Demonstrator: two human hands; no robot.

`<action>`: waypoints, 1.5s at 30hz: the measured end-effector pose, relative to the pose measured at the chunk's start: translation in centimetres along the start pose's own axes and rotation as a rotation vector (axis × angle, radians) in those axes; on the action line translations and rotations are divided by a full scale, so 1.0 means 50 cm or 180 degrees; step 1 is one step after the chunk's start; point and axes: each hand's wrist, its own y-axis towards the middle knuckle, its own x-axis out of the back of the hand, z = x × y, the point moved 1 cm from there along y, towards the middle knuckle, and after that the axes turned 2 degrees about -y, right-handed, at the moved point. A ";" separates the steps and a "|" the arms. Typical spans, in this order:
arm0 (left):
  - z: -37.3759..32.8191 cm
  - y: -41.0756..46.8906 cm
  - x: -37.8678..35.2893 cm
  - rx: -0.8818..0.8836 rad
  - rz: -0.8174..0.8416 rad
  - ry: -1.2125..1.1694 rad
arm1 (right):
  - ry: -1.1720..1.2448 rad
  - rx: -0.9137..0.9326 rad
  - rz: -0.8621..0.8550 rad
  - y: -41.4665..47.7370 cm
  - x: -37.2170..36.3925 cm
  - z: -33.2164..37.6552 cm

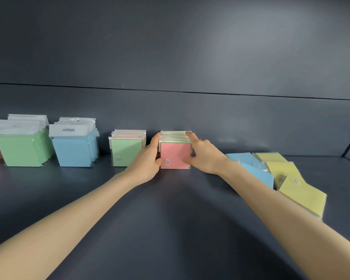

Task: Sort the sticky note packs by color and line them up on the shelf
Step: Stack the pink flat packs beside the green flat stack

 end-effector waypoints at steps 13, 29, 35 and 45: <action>-0.007 0.012 0.027 -0.0170 -0.0206 0.0614 | -0.0603 -0.0041 -0.0222 0.003 0.012 0.007; -0.027 0.001 0.050 -0.0765 -0.0615 0.1061 | -0.0309 -0.0068 -0.0359 -0.010 0.025 0.019; -0.030 0.005 0.044 -0.0747 -0.0613 0.1295 | -0.0331 -0.0118 -0.0386 -0.013 0.024 0.015; -0.043 0.008 0.050 -0.0652 -0.0541 0.1579 | -0.0301 -0.0105 -0.0370 -0.016 0.031 0.012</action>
